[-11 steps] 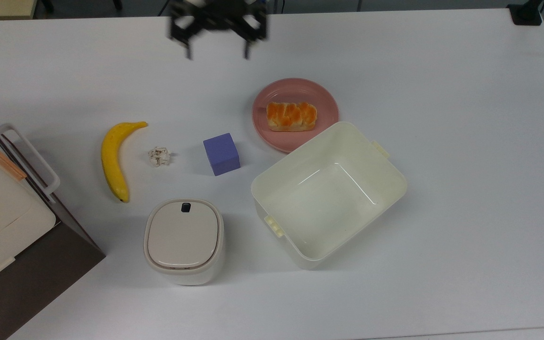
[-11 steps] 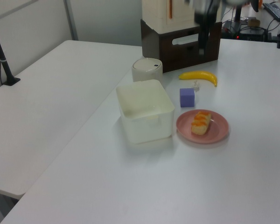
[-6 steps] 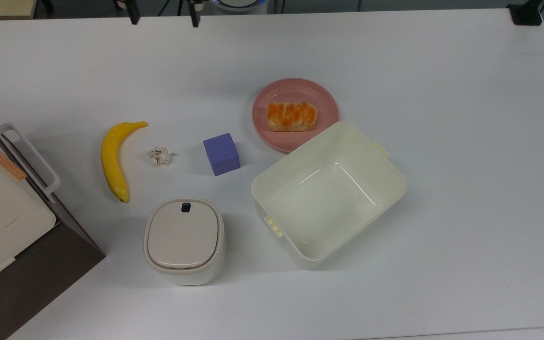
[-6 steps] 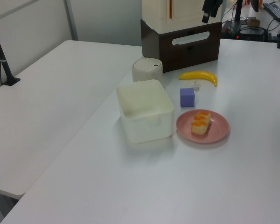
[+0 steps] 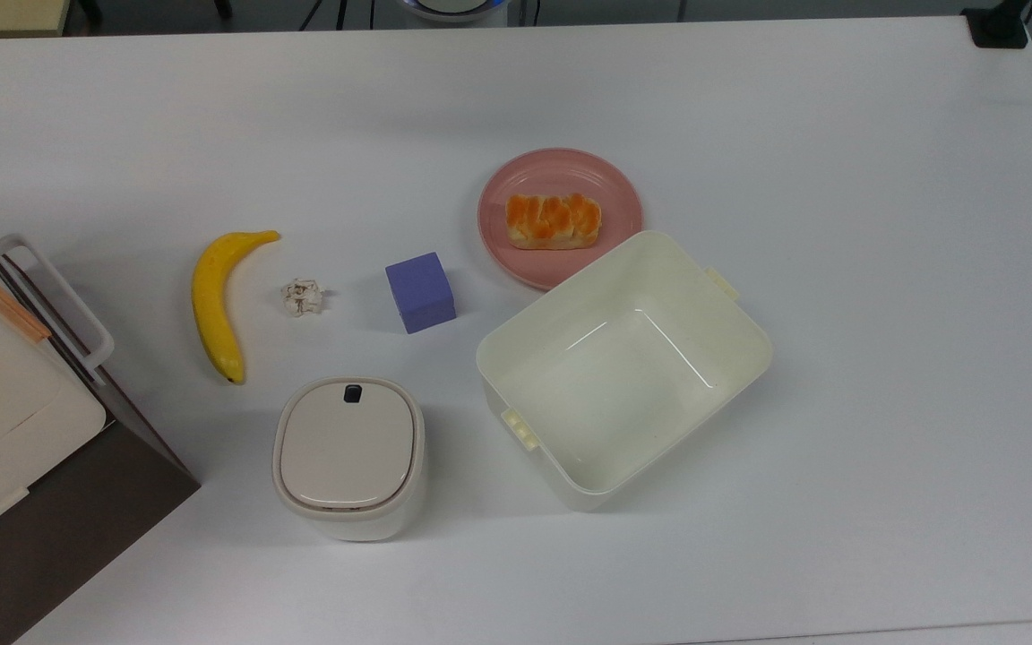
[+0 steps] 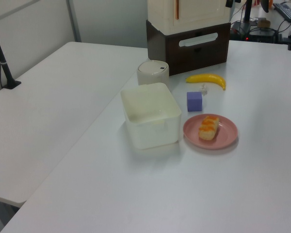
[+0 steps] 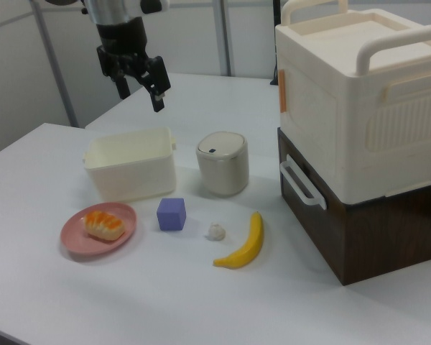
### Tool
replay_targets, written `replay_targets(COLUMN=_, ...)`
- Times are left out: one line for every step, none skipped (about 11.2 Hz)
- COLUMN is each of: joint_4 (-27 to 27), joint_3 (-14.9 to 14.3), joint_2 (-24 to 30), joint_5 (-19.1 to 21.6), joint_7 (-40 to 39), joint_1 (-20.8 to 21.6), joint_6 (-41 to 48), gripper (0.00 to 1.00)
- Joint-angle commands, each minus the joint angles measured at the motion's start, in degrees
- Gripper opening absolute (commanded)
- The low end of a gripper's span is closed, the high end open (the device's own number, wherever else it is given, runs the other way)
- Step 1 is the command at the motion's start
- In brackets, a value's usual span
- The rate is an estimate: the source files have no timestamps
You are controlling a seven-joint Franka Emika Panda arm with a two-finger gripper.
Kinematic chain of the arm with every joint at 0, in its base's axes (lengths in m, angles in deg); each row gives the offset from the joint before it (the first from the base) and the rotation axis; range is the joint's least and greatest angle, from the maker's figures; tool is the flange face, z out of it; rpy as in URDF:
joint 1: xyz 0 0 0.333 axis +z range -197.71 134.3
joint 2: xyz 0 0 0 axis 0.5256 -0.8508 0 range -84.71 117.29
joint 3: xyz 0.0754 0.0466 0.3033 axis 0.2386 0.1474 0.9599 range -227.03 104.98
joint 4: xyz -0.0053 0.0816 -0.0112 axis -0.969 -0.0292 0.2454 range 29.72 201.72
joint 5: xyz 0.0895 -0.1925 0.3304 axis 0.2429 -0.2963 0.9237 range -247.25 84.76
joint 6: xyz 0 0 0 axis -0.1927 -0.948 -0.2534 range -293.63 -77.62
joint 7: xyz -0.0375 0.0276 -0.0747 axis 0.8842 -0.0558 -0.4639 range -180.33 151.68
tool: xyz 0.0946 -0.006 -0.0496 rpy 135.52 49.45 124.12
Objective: Put the bread on a plate
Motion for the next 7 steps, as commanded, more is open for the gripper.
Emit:
replay_targets(joint_4=2.54, joint_3=-0.68, joint_2=0.60, joint_5=0.63, joint_7=-1.26, joint_1=2.20, joint_6=-0.23, gripper=1.00)
replay_targets(joint_4=4.38, joint_3=-0.68, joint_2=0.60, joint_5=0.72, joint_7=0.48, joint_1=3.86, joint_6=-4.16, gripper=1.00)
replay_targets(joint_4=7.27, joint_3=-0.68, joint_2=0.95, joint_5=0.38, joint_7=4.67, joint_1=5.27, joint_6=-5.94, gripper=1.00)
replay_targets(joint_4=8.78, joint_3=-0.68, joint_2=0.95, joint_5=0.11, joint_7=5.24, joint_1=6.41, joint_6=-6.13, gripper=1.00)
replay_targets(joint_4=8.88, joint_3=-0.68, joint_2=1.04, joint_5=0.02, joint_7=5.15, joint_1=6.60, joint_6=-6.04, gripper=1.00)
replay_targets(joint_4=9.75, joint_3=-0.68, joint_2=1.04, joint_5=-0.07, joint_7=5.15, joint_1=6.68, joint_6=-6.13, gripper=1.00)
replay_targets(joint_4=10.02, joint_3=-0.68, joint_2=1.13, joint_5=-0.07, joint_7=5.07, joint_1=6.69, joint_6=-6.04, gripper=1.00)
